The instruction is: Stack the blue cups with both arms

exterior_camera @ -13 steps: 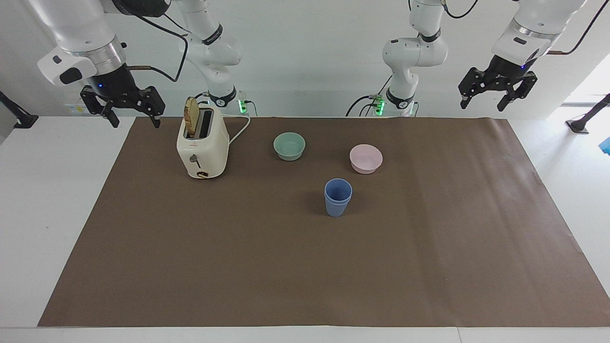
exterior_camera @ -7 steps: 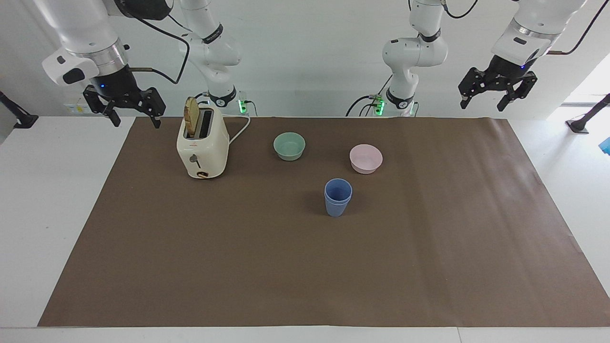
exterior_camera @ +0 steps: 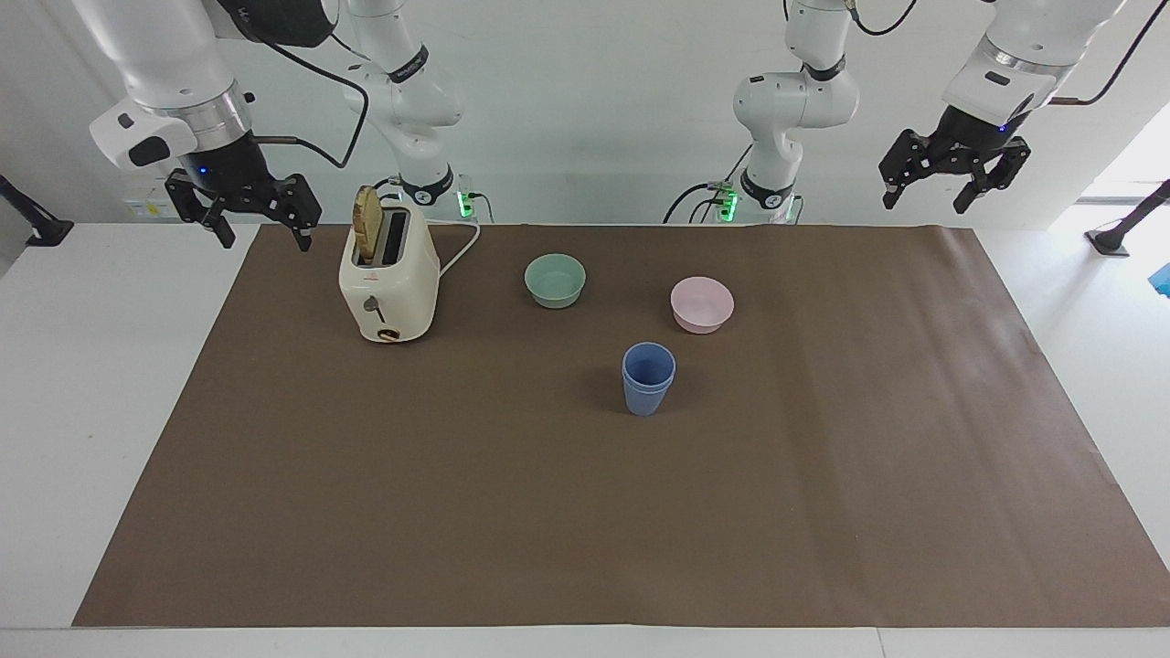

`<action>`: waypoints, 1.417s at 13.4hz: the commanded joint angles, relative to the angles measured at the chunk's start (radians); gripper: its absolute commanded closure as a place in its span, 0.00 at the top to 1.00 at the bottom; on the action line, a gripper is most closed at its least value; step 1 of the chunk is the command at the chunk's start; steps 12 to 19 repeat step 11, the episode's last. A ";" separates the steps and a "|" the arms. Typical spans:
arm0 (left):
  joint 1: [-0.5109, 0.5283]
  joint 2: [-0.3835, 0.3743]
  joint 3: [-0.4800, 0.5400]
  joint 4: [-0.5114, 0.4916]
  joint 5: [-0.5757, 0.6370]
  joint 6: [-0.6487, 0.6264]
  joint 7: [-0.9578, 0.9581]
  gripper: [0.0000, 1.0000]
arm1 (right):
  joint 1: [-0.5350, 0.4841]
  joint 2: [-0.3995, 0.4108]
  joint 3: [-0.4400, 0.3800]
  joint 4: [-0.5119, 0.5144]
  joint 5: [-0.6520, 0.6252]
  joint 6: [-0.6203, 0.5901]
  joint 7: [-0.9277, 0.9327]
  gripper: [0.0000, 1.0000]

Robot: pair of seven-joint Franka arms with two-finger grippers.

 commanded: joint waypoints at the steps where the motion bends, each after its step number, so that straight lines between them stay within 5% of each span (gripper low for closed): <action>1: 0.005 -0.022 -0.001 -0.026 -0.011 0.004 -0.007 1.00 | -0.014 -0.028 0.006 -0.037 0.013 0.025 0.012 1.00; 19: 0.003 -0.022 -0.001 -0.026 -0.011 0.000 -0.007 1.00 | -0.014 -0.028 0.006 -0.037 0.020 0.015 0.012 1.00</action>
